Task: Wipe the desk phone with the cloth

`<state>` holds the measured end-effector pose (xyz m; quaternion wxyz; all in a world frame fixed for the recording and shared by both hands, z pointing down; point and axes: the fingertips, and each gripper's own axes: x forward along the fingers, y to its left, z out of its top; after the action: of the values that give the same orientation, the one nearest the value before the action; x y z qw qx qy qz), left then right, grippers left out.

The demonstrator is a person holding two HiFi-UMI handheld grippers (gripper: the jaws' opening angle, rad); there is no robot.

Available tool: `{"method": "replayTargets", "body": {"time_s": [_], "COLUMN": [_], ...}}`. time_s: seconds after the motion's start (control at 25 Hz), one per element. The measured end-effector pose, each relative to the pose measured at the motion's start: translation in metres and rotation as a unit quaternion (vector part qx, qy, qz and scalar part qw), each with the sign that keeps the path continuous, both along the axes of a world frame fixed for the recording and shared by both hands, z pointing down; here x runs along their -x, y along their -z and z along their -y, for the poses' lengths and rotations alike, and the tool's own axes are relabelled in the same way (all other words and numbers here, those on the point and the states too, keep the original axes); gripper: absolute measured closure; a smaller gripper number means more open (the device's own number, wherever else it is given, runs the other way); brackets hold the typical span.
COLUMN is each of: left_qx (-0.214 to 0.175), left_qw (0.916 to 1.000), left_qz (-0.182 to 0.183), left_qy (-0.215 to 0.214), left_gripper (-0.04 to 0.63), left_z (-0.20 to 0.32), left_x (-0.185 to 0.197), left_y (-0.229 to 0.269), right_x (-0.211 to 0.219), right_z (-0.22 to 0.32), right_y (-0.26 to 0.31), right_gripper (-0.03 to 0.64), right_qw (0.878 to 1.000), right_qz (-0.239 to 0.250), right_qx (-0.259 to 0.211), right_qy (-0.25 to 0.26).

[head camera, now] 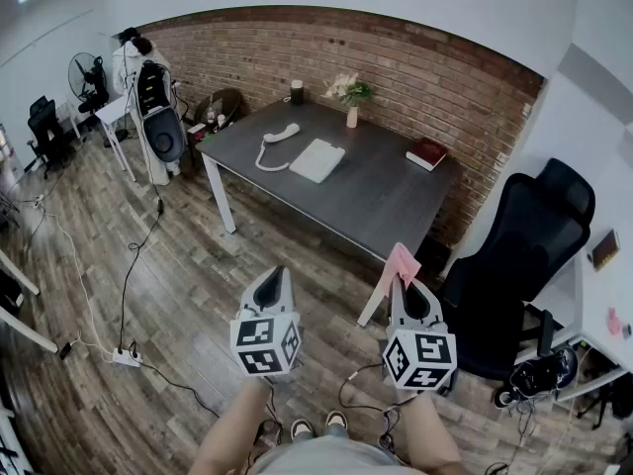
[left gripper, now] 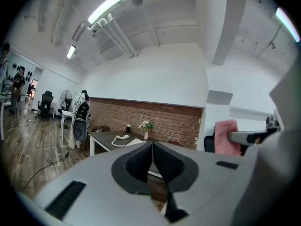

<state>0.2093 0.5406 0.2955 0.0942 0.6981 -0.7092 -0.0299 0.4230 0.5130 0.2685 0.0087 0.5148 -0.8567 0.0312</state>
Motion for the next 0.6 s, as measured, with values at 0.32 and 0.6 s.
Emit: {"method": "replayTargets", "body": {"time_s": [0.32,0.6], "left_qx": [-0.001,0.002], "left_qw": [1.0000,1.0000], "left_qz": [-0.004,-0.008], "left_qy": [0.000,0.000], "left_gripper": [0.586,0.586], "left_z": [0.002,0.003], "left_x": [0.006,0.019], "left_y": [-0.001,-0.005], "right_x": [0.006,0.016], "right_z": [0.002,0.004], "right_y": [-0.002,-0.006], "right_gripper": [0.598,0.597], "right_qw": [1.000,1.000], "right_qz": [0.013,0.011], "right_qx": [0.006,0.012], "right_qy": [0.003,0.001]}}
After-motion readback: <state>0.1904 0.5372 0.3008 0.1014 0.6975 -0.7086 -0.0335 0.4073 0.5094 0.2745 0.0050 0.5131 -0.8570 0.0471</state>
